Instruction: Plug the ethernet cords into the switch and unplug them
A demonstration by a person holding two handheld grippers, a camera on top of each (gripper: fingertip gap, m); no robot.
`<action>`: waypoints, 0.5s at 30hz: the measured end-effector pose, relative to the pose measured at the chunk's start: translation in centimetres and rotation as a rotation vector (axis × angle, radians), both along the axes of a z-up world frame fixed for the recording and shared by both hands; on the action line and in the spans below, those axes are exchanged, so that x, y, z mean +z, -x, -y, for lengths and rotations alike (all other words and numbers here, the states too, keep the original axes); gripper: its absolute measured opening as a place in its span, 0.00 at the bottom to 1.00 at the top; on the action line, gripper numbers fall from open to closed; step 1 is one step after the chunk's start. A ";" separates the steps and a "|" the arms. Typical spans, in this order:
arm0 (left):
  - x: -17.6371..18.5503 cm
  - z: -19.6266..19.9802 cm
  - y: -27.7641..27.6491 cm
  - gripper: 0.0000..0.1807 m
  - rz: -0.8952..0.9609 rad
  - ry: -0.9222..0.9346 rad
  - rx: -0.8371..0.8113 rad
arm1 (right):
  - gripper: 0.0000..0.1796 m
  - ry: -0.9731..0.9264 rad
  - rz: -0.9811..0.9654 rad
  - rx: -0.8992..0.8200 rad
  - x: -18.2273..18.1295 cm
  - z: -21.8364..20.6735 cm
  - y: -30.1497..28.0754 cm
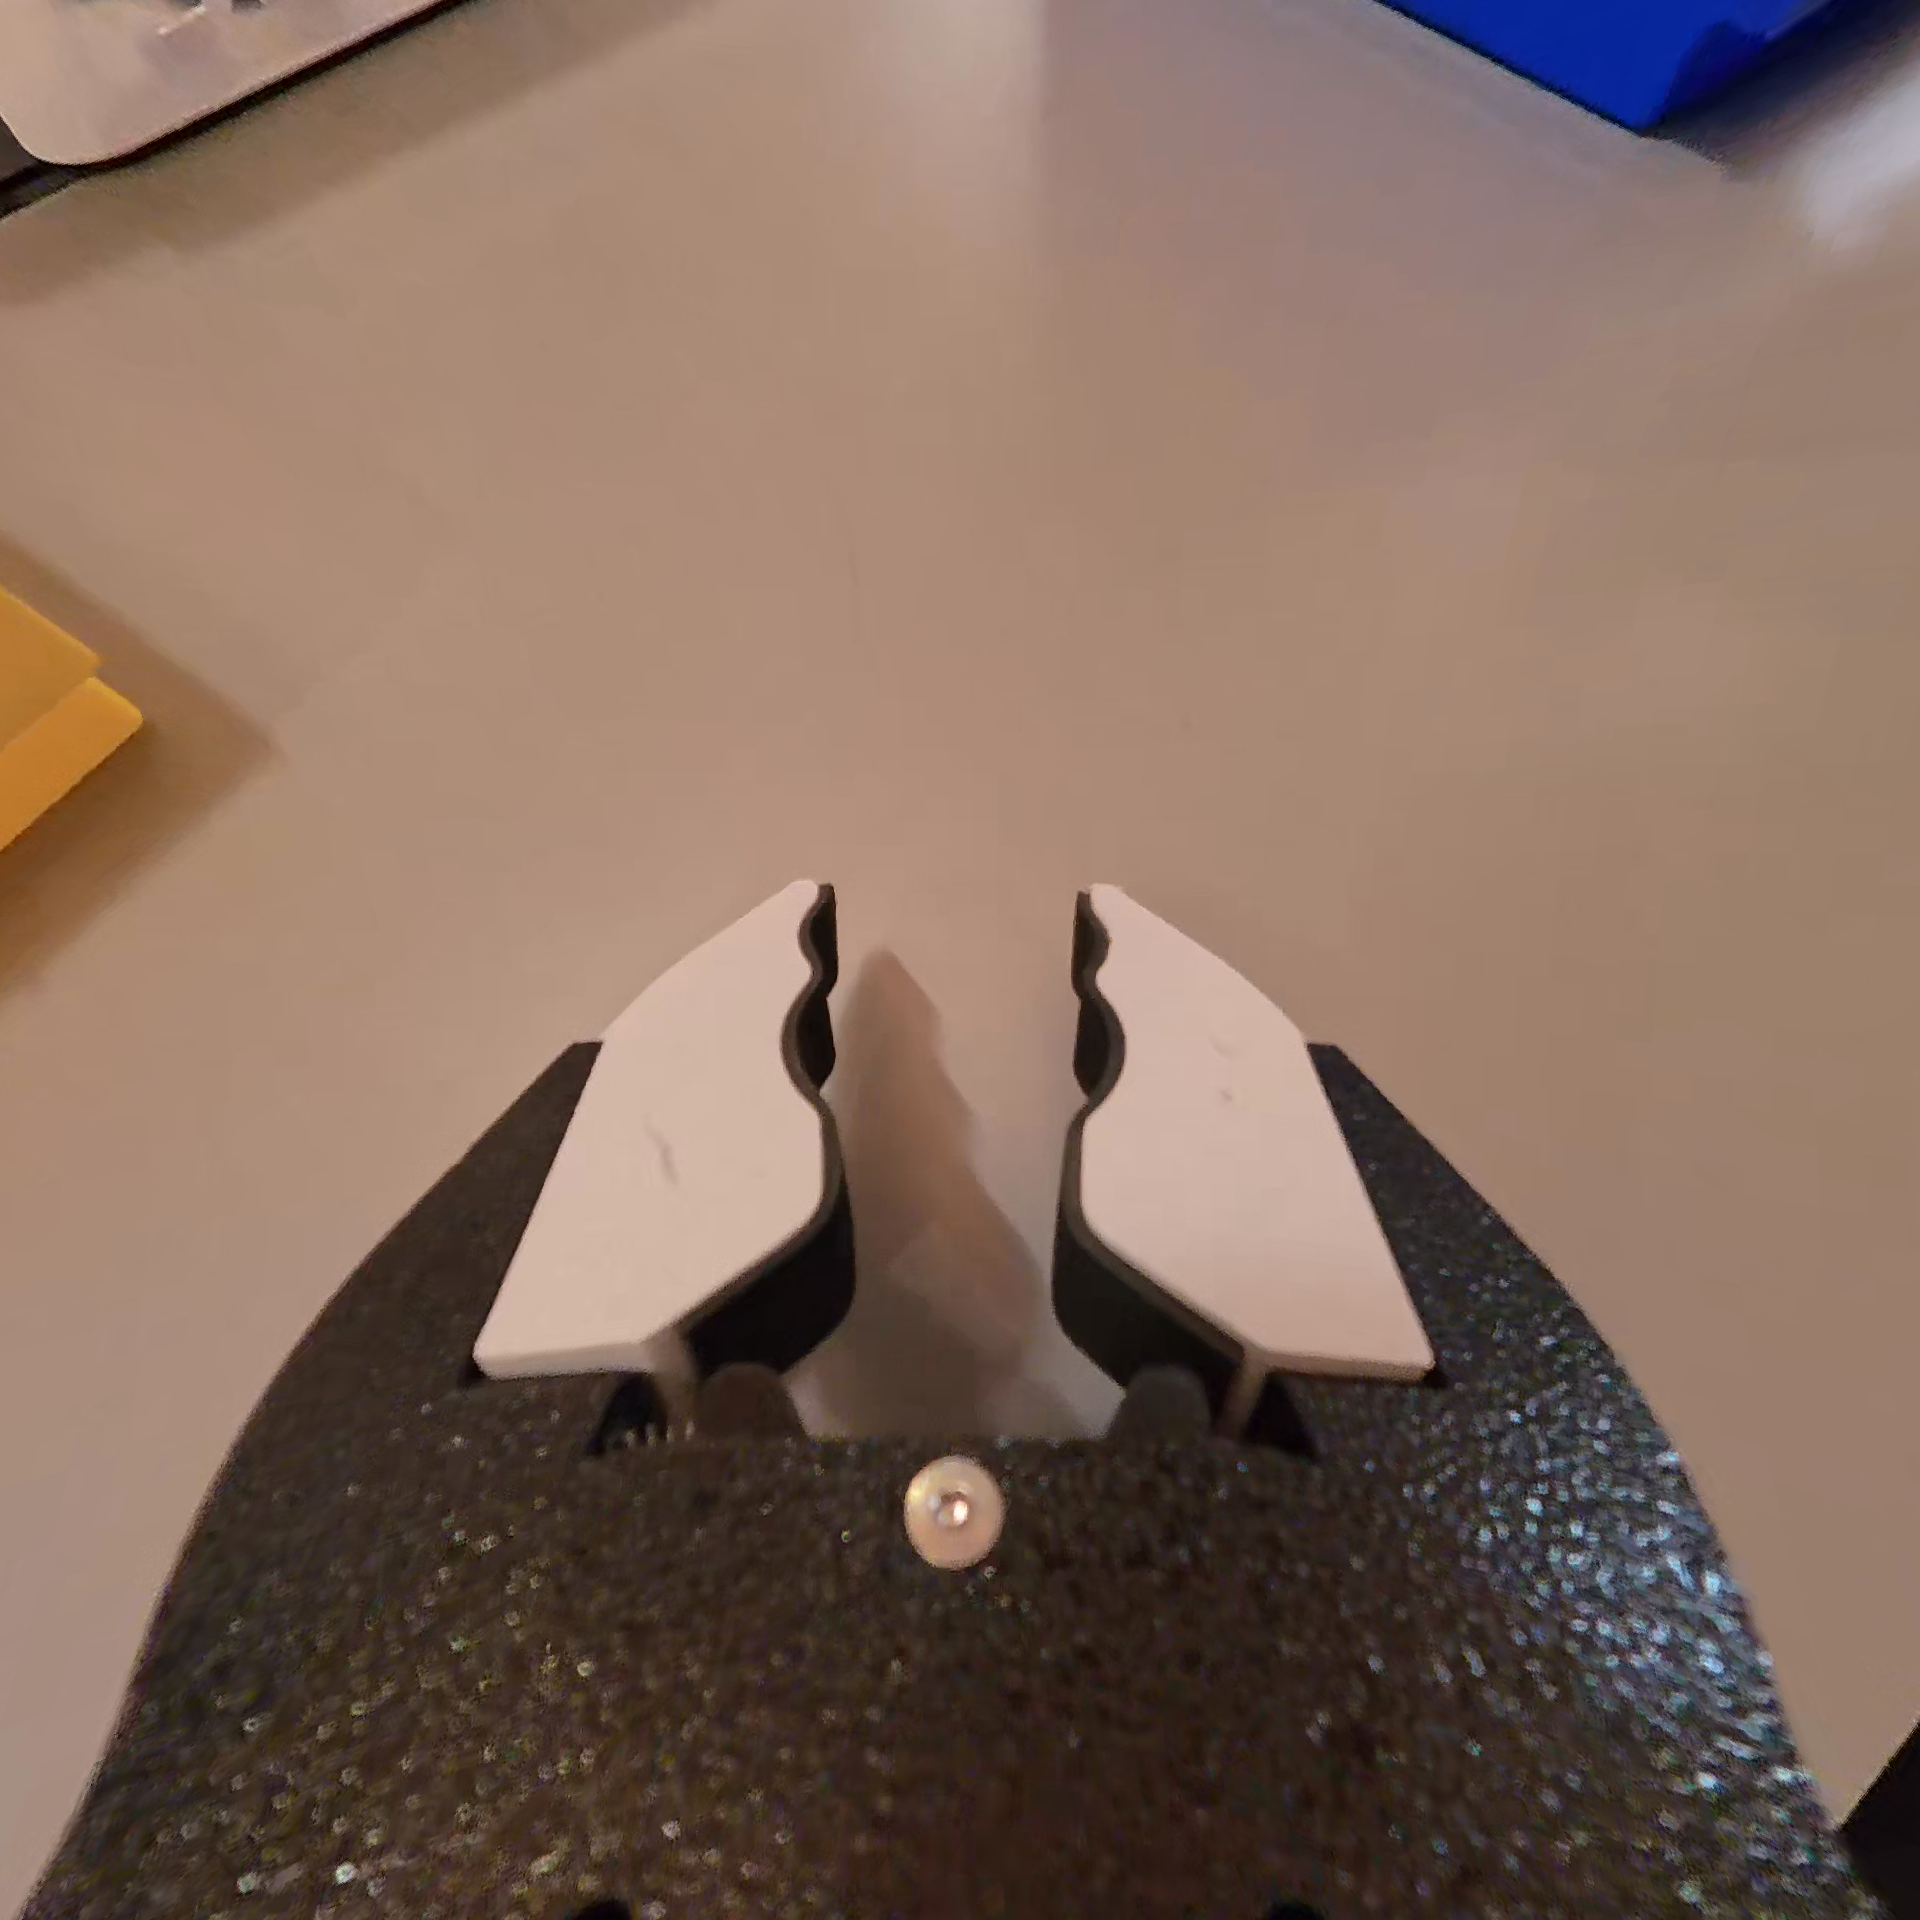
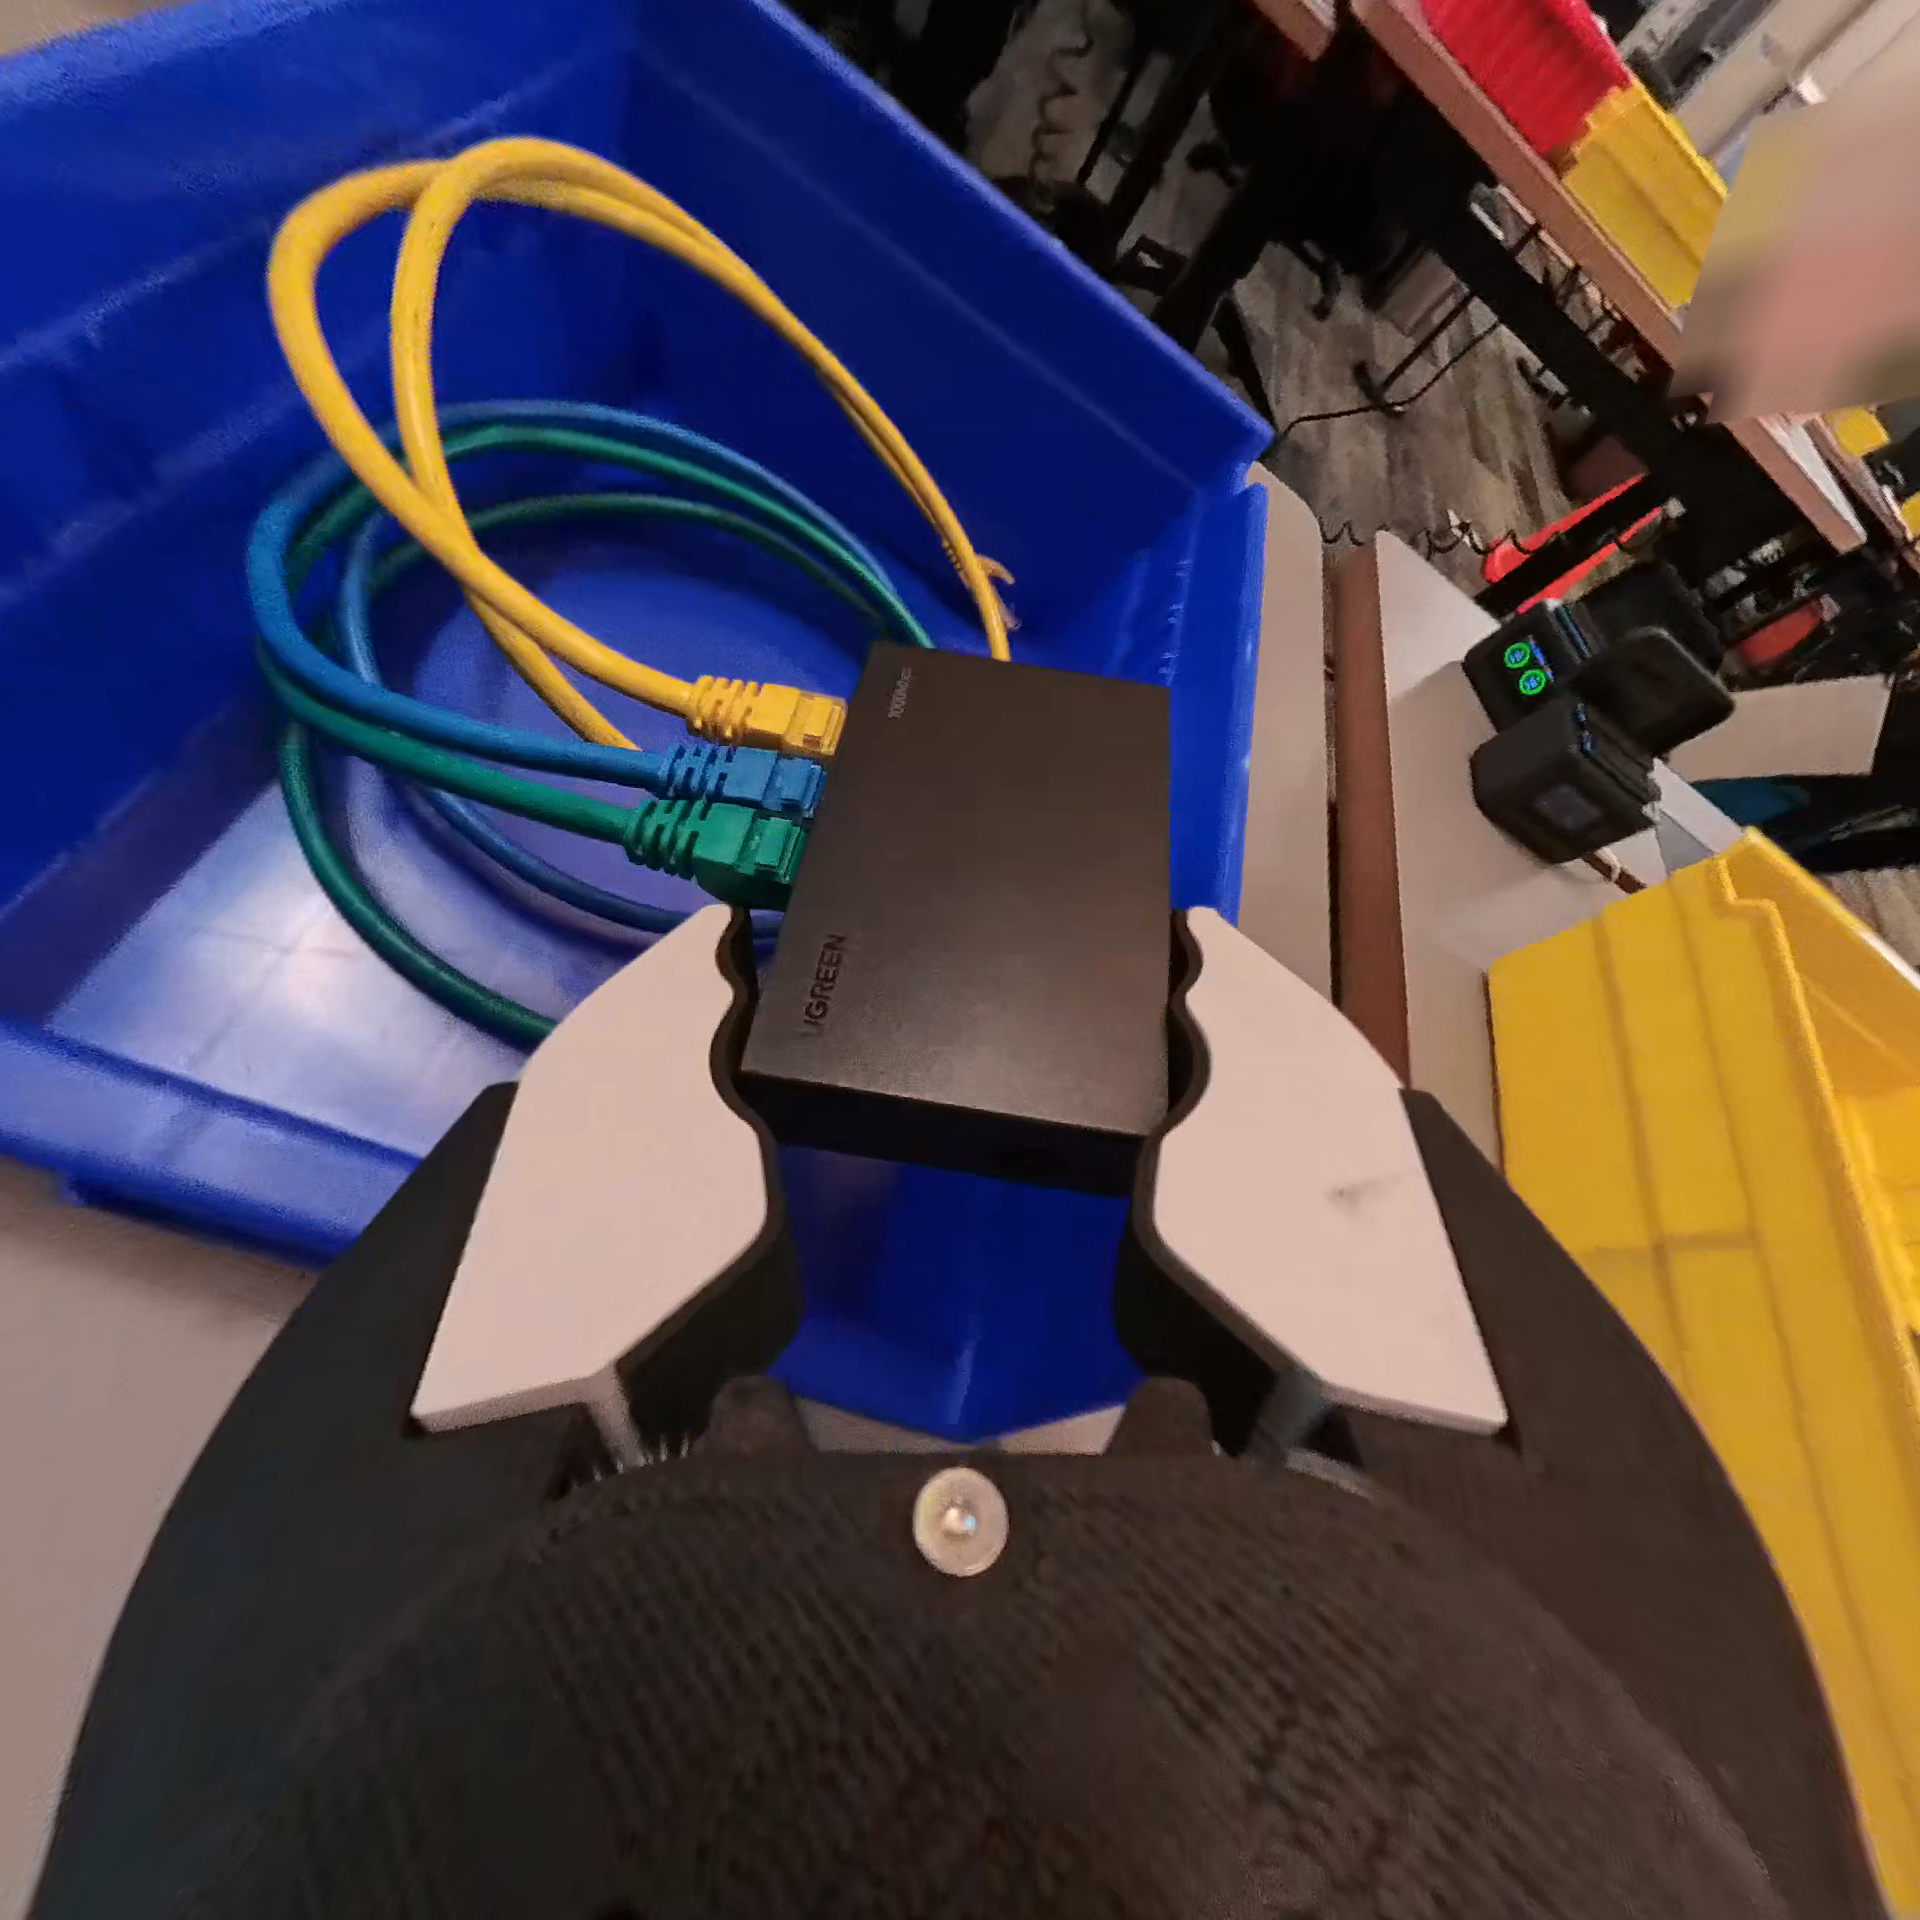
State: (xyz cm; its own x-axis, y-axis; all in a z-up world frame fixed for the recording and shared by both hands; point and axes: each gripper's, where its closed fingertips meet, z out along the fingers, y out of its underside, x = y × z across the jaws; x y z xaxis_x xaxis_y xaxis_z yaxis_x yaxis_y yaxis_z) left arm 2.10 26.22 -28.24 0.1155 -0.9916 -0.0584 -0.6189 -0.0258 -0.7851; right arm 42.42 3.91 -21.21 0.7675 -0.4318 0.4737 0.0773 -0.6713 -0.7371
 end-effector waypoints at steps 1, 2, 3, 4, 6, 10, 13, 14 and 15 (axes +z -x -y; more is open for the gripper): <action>0.0 0.0 0.0 0.24 0.000 -0.004 0.000 | 0.43 0.028 0.009 0.016 -0.2 0.1 0.1; 0.0 0.0 0.0 0.24 0.001 -0.007 0.001 | 0.44 0.060 0.007 0.045 -0.6 0.2 0.2; 0.0 0.0 0.0 0.24 0.001 -0.009 0.002 | 0.45 0.095 0.002 0.086 -1.0 0.1 0.5; 0.0 0.0 0.0 0.24 -0.001 -0.010 0.004 | 0.44 0.125 0.023 0.116 -0.9 0.2 0.7; 0.0 0.1 0.0 0.24 -0.004 -0.007 0.007 | 0.41 0.137 0.108 0.131 0.4 0.5 0.6; 0.3 0.9 -0.4 0.24 0.011 0.018 -0.004 | 0.44 0.026 0.021 0.158 2.9 1.2 2.5; 1.9 2.6 -1.9 0.24 0.068 0.039 -0.041 | 0.48 -0.154 -0.095 0.122 4.5 3.3 5.6; 2.7 3.4 -2.8 0.25 0.093 0.048 -0.061 | 0.48 -0.219 -0.132 0.097 4.7 4.3 6.8; 3.6 4.3 -4.0 0.27 0.116 0.055 -0.083 | 0.48 -0.291 -0.172 0.056 4.6 5.4 7.9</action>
